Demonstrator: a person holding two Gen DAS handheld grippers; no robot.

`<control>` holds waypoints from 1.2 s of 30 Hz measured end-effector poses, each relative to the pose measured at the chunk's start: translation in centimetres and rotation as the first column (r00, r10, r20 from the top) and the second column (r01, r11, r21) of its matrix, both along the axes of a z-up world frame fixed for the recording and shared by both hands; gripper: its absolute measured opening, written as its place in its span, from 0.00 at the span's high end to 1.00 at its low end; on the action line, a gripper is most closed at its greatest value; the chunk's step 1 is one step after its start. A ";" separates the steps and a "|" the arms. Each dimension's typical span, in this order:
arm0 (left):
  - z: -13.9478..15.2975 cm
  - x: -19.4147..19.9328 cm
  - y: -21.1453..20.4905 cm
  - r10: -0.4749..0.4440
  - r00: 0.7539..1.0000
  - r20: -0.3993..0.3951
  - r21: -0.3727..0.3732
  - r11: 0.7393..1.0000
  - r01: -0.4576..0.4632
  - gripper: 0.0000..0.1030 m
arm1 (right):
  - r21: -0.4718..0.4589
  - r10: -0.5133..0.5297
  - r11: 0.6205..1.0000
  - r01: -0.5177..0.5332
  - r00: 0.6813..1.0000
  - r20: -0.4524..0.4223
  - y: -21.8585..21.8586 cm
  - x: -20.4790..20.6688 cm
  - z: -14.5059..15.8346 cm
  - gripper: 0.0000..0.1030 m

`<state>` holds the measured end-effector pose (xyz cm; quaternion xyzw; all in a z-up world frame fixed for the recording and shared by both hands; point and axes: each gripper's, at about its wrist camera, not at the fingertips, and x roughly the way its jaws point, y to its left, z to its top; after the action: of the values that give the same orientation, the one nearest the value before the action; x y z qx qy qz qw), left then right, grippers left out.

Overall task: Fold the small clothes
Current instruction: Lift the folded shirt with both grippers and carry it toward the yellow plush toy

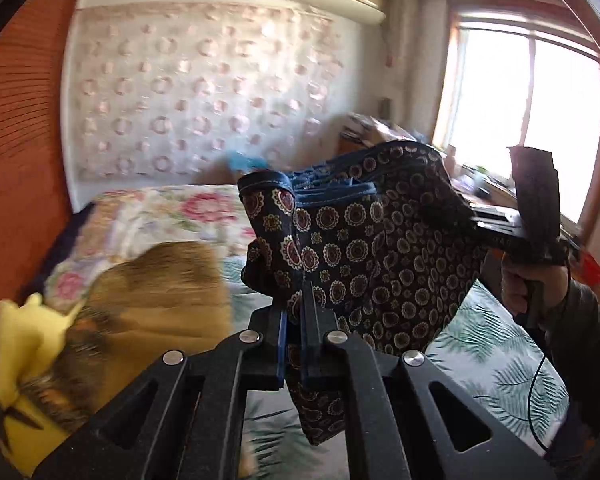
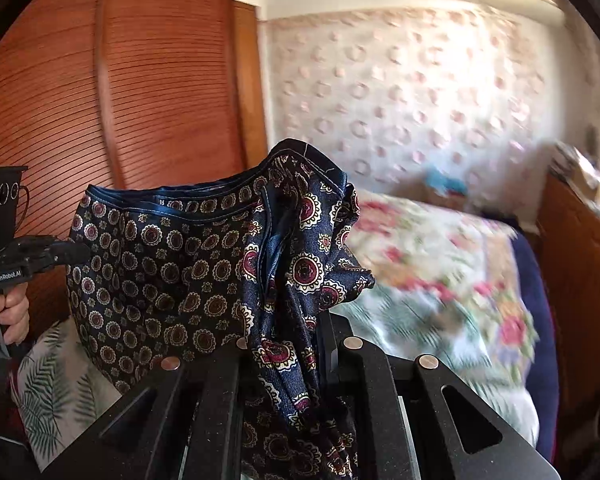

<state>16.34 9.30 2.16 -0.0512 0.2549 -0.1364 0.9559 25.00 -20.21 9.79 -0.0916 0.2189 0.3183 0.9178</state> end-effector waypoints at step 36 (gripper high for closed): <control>-8.6 -4.7 11.2 0.322 0.929 -0.183 -0.049 0.941 -0.336 0.95 | -0.182 0.281 0.936 -0.300 0.952 -0.124 26.1 9.7 -4.8 0.50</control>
<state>11.63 20.50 -6.43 -0.1430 0.3189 0.0206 0.9367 34.72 5.85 5.03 -0.1990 0.2774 0.4311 0.8352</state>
